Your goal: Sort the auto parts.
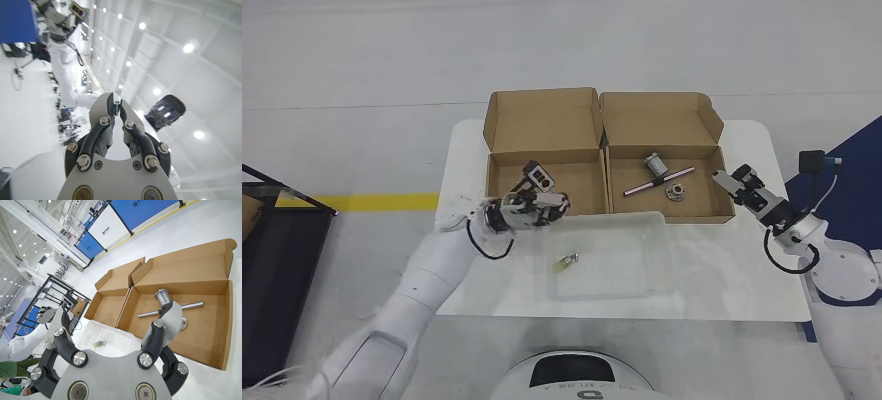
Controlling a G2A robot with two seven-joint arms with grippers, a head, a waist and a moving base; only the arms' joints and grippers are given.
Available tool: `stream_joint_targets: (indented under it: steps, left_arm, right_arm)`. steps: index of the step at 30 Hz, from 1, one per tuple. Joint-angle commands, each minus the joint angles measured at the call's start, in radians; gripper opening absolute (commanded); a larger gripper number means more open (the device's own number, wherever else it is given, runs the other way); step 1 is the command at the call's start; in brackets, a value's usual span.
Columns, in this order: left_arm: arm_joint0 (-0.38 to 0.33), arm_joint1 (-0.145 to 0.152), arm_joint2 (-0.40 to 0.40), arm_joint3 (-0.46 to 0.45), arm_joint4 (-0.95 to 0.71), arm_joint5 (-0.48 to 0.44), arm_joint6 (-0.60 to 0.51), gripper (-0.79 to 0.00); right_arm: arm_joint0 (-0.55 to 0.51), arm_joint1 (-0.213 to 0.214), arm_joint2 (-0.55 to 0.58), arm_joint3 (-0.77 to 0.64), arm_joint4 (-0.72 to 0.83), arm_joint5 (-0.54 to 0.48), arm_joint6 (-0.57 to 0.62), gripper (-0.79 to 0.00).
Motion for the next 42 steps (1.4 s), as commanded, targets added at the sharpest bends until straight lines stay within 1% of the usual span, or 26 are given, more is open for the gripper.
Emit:
stream_joint_targets:
  steps: [1,3,6,9,12,24,25,26,28,31,33,35,38,42]
  left_arm:
    - [-0.010,-0.008,0.039,-0.008,-0.112,0.101,0.001,-0.785]
    - [-0.017,-0.015,0.070,-0.019,-0.195,0.180,0.001,-0.785]
    - [-0.024,-0.023,0.102,-0.030,-0.286,0.263,0.001,-0.785]
    - [-0.027,-0.029,0.121,-0.040,-0.329,0.304,0.001,-0.785]
    - [-0.033,-0.030,0.128,-0.029,-0.315,0.288,0.001,-0.785]
    - [-0.033,-0.030,0.128,-0.029,-0.315,0.288,0.001,-0.785]
    - [-0.034,-0.028,0.115,-0.043,-0.288,0.241,0.029,-0.785]
    - [-0.037,-0.023,0.091,-0.063,-0.223,0.140,0.056,-0.785]
    - [-0.015,-0.013,0.059,-0.113,-0.125,0.010,0.078,-0.785]
    - [0.012,0.005,0.007,-0.192,0.041,-0.140,0.139,-0.785]
    - [0.035,0.016,-0.016,-0.246,0.163,-0.208,0.189,-0.785]
    - [0.061,0.024,-0.034,-0.298,0.254,-0.250,0.237,-0.785]
    - [0.087,0.032,-0.049,-0.354,0.345,-0.277,0.291,-0.785]
    - [0.100,0.035,-0.050,-0.392,0.402,-0.274,0.323,-0.785]
  right_arm:
    - [0.000,0.000,0.000,0.000,0.000,0.000,0.000,0.000]
    - [0.000,0.000,0.000,0.000,0.000,0.000,0.000,0.000]
    - [0.000,0.000,0.000,0.000,0.000,0.000,0.000,0.000]
    - [0.000,0.000,0.000,0.000,0.000,0.000,0.000,0.000]
    - [0.000,0.000,0.000,0.000,0.000,0.000,0.000,0.000]
    - [0.000,0.000,0.000,0.000,0.000,0.000,0.000,0.000]
    - [0.000,0.000,0.000,0.000,0.000,0.000,0.000,0.000]
    - [0.000,0.000,0.000,0.000,0.000,0.000,0.000,0.000]
    - [0.000,0.000,0.000,0.000,0.000,0.000,0.000,0.000]
    - [0.000,0.000,0.000,0.000,0.000,0.000,0.000,0.000]
    - [0.000,0.000,0.000,0.000,0.000,0.000,0.000,0.000]
    - [0.000,0.000,0.000,0.000,0.000,0.000,0.000,0.000]
    - [0.000,0.000,0.000,0.000,0.000,0.000,0.000,0.000]
    - [0.000,0.000,0.000,0.000,0.000,0.000,0.000,0.000]
